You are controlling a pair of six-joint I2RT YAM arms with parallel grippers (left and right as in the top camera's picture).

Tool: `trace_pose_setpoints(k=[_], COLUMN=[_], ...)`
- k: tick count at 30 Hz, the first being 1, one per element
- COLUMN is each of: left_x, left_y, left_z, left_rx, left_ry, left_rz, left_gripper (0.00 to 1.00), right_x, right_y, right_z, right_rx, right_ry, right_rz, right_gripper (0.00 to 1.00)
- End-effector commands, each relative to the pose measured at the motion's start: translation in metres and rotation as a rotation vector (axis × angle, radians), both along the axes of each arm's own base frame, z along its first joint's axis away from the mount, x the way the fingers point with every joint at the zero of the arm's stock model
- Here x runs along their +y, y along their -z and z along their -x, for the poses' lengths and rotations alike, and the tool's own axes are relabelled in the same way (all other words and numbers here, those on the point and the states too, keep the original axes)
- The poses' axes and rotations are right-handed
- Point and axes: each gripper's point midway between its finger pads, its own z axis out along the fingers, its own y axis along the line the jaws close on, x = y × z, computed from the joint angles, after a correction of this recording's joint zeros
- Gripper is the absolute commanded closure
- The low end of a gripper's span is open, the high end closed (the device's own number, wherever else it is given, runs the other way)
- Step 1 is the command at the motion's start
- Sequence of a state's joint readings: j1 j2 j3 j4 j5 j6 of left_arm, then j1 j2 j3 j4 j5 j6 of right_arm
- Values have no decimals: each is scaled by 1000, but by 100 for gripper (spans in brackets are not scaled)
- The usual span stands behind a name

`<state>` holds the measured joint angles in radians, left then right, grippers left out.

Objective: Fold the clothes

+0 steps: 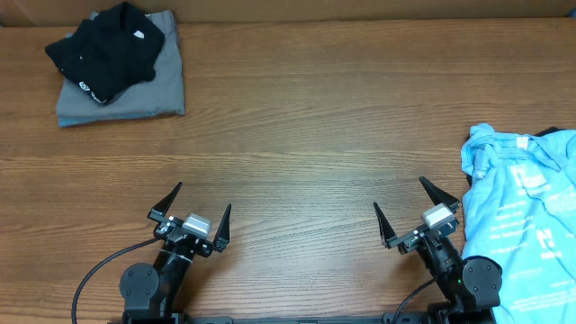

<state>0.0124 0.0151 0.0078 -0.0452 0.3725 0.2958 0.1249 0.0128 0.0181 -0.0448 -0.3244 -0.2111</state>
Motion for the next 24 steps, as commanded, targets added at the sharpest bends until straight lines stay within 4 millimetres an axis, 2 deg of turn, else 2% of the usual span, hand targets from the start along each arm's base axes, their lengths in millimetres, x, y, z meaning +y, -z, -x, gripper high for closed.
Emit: trace_pose_setpoints(k=[1,4,7,9,10,13,15,20,24], left_x=[-6,-13,-13,-11,-9,8,16,18,18], left_y=[-1,-8,-26,-46,-58,-94,-107,-114,-118], left_z=[2,6,7,10,12,16,17,9,-10], left_rx=[-13,-27,-56,-91,-111,-133,-108,70,257], left_ry=[34,79,78,68,56,-49,-98,-124,-139], left_rz=[-11,15,76,87,93,148,154,153,154], left_gripper=[0,0,0,0,0,0,0,0,0], right_x=[2,3,3,3,3,1,-6,-17,-16], right_y=[1,-2,-11,-26,-41,-74,-82,-63,-48], right_z=[1,2,3,5,9,19,19,10,-1], right_rx=[8,43,68,70,62,32,68,311,541], right_ry=[-10,-22,-28,-36,-50,-54,-1,117,158], right_rz=[-31,-119,-224,-293,-334,-354,-356,-303,-260], right_gripper=[0,0,0,0,0,0,0,0,0])
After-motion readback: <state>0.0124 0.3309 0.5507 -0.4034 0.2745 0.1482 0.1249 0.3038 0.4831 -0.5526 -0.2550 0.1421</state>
